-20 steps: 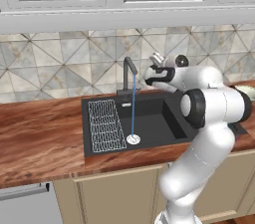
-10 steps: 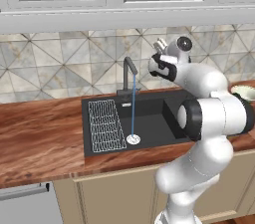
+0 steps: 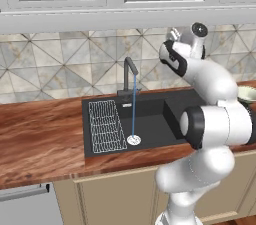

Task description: Rinse each bowl for a few seconds and place them down in the sink or on the counter.

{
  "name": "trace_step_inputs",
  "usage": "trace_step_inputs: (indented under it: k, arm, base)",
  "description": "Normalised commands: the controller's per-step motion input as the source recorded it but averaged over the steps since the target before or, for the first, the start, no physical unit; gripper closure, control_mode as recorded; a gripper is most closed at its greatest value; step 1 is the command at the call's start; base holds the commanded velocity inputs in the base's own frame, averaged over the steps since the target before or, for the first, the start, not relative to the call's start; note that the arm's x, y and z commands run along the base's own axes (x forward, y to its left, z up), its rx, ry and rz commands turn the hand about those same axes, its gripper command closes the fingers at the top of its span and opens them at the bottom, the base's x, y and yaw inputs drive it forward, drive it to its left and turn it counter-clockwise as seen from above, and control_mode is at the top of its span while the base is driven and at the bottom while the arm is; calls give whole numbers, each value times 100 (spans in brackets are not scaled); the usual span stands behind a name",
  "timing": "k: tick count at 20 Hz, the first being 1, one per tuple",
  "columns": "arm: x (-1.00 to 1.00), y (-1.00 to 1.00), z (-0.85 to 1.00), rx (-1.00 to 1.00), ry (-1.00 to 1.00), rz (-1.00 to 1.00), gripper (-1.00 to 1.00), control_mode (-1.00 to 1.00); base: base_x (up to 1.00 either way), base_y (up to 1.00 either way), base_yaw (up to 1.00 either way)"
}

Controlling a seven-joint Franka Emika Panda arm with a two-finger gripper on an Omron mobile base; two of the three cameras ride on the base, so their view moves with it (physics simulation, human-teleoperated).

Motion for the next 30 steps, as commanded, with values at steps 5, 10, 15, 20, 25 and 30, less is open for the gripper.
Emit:
trace_step_inputs:
  k: [5, 10, 15, 20, 25, 30]
  arm:
    - [-27, -26, 30, 10, 7, -9, -100, -100]
    - [-19, -22, 29, 10, 10, -12, -100, -100]
    - [-23, -19, 13, 5, 6, -12, -100, -100]
    - [-24, -22, 7, 3, 4, -12, -100, -100]
    - [-26, -30, -2, 1, 1, -10, -100, -100]
    - [-27, -38, -5, 0, 0, -7, -100, -100]
  base:
    - [0, 0, 0]
    - [0, 0, 0]
    - [0, 0, 0]
    - [0, 0, 0]
    - [0, 0, 0]
    - [0, 0, 0]
